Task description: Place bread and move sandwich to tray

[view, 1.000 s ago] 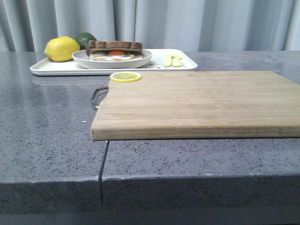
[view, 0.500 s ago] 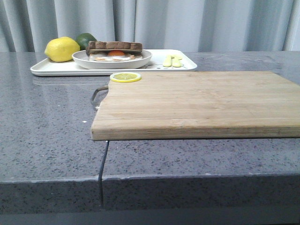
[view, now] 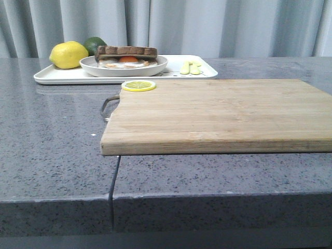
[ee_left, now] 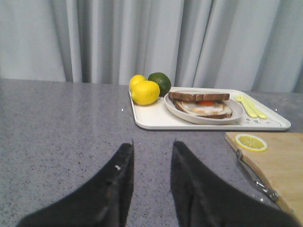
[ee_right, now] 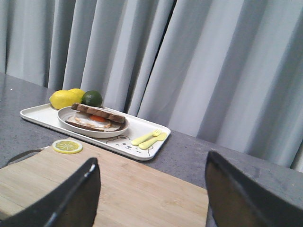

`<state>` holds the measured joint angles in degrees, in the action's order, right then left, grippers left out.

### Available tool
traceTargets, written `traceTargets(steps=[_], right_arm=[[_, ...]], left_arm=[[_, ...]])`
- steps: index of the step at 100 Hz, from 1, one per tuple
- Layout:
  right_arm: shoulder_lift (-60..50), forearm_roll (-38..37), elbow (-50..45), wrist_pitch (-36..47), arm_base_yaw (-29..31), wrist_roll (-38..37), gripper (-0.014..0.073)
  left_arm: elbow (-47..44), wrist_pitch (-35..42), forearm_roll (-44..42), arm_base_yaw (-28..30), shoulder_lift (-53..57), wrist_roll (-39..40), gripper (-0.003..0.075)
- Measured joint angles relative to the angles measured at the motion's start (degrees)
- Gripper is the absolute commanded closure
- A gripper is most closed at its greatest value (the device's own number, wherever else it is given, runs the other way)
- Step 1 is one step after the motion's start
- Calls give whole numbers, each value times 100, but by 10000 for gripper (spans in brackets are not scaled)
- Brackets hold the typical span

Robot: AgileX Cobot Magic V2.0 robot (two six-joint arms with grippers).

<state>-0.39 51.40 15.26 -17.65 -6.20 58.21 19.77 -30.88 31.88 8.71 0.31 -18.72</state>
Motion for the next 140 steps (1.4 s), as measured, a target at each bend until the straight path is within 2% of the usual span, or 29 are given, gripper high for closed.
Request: traceTargets(steps=[8,15,33,46,55,140], right_arm=[[-24,-2,-40,68,0,0,126],[-24,-14,-45,112,0,0,183],[-24,-21,-45,146,0,0,475],[-24,-21,-45,169,0,0,667],[-24,-21,-45,181,0,0,660],[-24,-21,-45,191,0,0,661]], left_arm=[[-10,12,0,0,0,0,542],[-10,12,0,0,0,0,542],[-10,12,0,0,0,-4,547],[-10,12,0,0,0,-4,647],[-10,12,0,0,0,-4,738],[-10,12,0,0,0,-13,739]])
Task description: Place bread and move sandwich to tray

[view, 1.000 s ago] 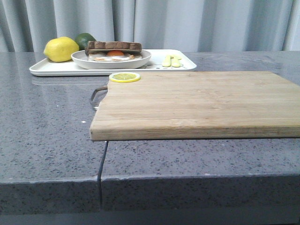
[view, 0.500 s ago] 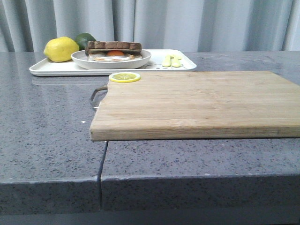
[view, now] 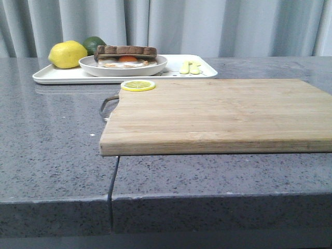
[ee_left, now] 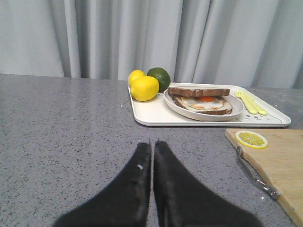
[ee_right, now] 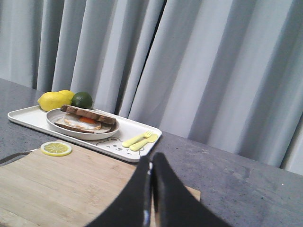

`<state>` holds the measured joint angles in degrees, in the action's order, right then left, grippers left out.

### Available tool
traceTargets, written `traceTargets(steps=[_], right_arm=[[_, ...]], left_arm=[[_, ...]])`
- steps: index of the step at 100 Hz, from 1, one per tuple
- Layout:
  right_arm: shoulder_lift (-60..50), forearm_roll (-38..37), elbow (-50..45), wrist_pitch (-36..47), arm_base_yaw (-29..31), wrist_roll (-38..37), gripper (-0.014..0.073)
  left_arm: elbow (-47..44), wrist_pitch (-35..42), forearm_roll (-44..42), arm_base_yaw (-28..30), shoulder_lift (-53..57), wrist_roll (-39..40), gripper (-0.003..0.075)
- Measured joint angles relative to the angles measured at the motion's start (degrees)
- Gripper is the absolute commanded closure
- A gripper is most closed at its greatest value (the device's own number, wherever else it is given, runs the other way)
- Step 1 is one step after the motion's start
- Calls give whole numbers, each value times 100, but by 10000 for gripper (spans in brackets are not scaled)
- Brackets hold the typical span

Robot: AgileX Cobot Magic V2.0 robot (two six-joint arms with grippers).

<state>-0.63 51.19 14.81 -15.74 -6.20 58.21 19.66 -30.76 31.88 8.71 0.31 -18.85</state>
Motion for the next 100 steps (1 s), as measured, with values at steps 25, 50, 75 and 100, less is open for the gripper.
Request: traceTargets(steps=[25,50,75,100], right_arm=[[0,0,0,0,0,0,661],[0,0,0,0,0,0,661],[0,0,0,0,0,0,661],[0,0,0,0,0,0,661]], left_arm=[[-158,225,-11,0,0,0,739],[-1022,549,-700,-43,0,201,739],[-1358,850,-2968,-435,0,2295,739],[-1764,1460,-3584,-656,0,2606,739]])
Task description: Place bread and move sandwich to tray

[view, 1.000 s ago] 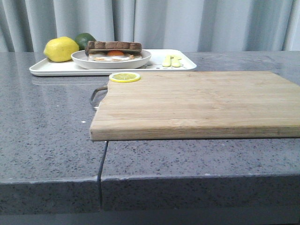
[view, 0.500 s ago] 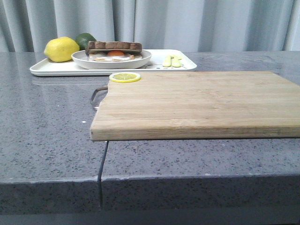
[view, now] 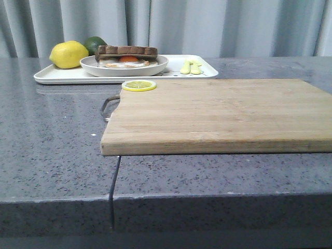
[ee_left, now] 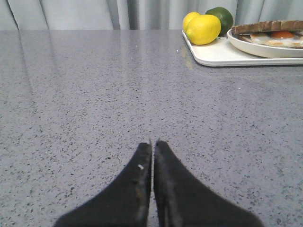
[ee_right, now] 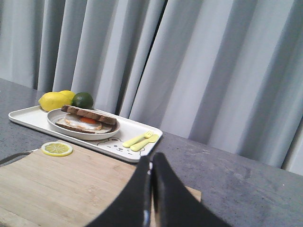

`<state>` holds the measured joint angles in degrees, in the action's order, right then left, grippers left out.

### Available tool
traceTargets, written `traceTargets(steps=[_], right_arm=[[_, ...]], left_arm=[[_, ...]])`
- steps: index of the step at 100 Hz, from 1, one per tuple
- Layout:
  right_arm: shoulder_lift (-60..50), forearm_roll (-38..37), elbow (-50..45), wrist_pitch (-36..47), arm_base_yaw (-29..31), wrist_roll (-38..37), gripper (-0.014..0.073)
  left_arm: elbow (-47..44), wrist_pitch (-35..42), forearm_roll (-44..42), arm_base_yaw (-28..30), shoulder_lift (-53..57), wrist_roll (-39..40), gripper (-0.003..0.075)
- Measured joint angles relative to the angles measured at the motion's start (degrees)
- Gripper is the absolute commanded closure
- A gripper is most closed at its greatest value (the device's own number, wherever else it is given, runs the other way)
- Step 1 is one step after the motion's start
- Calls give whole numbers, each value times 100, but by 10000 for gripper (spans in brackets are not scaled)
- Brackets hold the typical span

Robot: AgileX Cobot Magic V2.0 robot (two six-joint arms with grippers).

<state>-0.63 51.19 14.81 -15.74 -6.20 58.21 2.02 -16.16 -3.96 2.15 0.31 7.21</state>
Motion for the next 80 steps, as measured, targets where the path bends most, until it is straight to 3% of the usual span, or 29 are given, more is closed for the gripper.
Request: traceTargets(steps=[35,80], right_arm=[[0,0,0,0,0,0,661],[0,0,0,0,0,0,661]], left_arm=[[-207,775,-455,-384,0,26,739],[-207,813,-444,-429,0,54,739]])
